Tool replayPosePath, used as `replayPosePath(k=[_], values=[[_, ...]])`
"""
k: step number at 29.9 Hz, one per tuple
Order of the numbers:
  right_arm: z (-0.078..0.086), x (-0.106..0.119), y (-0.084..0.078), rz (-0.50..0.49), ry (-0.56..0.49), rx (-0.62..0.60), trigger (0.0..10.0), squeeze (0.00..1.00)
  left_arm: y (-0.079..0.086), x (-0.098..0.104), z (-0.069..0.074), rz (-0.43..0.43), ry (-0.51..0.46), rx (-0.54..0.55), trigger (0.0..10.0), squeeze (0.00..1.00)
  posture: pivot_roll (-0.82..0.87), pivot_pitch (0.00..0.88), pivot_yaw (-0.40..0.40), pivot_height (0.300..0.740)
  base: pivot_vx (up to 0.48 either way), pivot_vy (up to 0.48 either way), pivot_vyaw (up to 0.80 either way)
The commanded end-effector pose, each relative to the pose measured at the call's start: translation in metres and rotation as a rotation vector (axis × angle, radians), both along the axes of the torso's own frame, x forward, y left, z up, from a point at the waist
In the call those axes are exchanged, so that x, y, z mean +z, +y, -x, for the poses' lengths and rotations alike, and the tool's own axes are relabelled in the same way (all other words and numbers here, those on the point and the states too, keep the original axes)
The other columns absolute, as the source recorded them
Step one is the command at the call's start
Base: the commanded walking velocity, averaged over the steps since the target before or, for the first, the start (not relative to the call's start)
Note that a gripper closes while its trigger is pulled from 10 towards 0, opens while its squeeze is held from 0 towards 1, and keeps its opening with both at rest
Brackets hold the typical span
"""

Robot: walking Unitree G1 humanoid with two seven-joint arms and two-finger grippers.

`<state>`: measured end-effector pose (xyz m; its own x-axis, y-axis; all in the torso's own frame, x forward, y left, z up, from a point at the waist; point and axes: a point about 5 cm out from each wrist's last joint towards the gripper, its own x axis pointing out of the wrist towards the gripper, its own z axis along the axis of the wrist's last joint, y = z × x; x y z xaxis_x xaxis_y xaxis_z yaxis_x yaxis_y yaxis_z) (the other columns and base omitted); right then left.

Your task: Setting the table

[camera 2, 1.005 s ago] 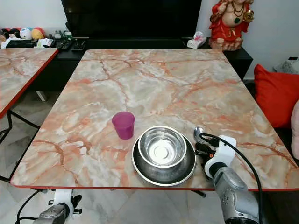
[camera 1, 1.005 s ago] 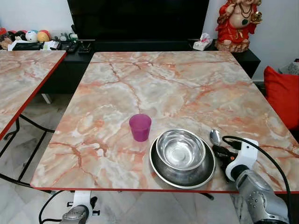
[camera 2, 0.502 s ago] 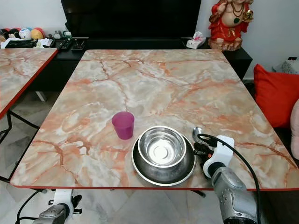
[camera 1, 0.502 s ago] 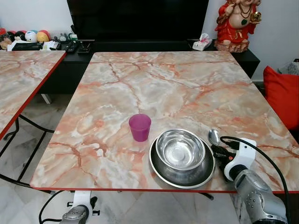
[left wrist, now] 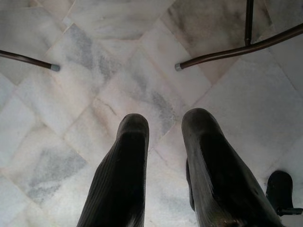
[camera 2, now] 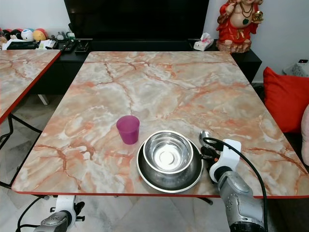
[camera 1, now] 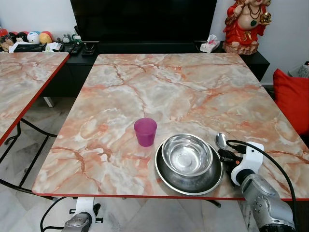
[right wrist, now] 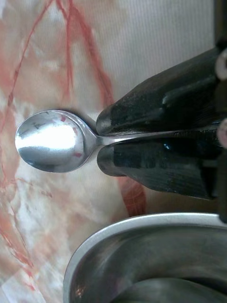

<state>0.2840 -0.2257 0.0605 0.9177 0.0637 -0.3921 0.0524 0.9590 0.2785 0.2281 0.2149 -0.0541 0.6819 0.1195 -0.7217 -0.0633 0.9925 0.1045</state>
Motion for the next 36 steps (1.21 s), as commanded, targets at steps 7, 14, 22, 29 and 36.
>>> replayPosePath(k=[7, 14, 22, 29, 36], values=[[-0.0028, -0.0004, -0.0015, 0.014, 0.003, -0.008, 10.0, 0.29, 0.0007, -0.0003, 0.0004, -0.007, 0.009, -0.001, 10.0, 0.0, 0.03, 0.0, 0.009, 0.74, 0.0, 0.0, 0.0], [-0.003, -0.0015, -0.0015, 0.027, 0.008, -0.007, 10.0, 0.45, 0.0004, -0.0005, 0.0006, -0.007, 0.01, -0.003, 10.0, 0.0, 0.03, 0.0, 0.007, 0.74, 0.0, 0.0, 0.0], [-0.0038, -0.0012, -0.0016, 0.029, 0.005, -0.004, 10.0, 0.46, 0.0, -0.0005, 0.0005, -0.006, 0.01, -0.002, 10.0, 0.0, 0.03, 0.0, 0.006, 0.74, 0.0, 0.0, 0.0], [-0.0046, -0.0005, -0.0016, 0.029, 0.002, -0.008, 10.0, 0.77, 0.0001, -0.0003, 0.0001, -0.006, 0.009, -0.002, 10.0, 0.0, 0.03, 0.0, 0.007, 0.74, 0.0, 0.0, 0.0], [-0.0054, 0.0008, -0.0007, 0.028, -0.009, -0.004, 10.0, 1.0, 0.0002, -0.0002, 0.0, -0.007, 0.009, -0.001, 10.0, 0.0, 0.03, 0.0, 0.007, 0.74, 0.0, 0.0, 0.0]])
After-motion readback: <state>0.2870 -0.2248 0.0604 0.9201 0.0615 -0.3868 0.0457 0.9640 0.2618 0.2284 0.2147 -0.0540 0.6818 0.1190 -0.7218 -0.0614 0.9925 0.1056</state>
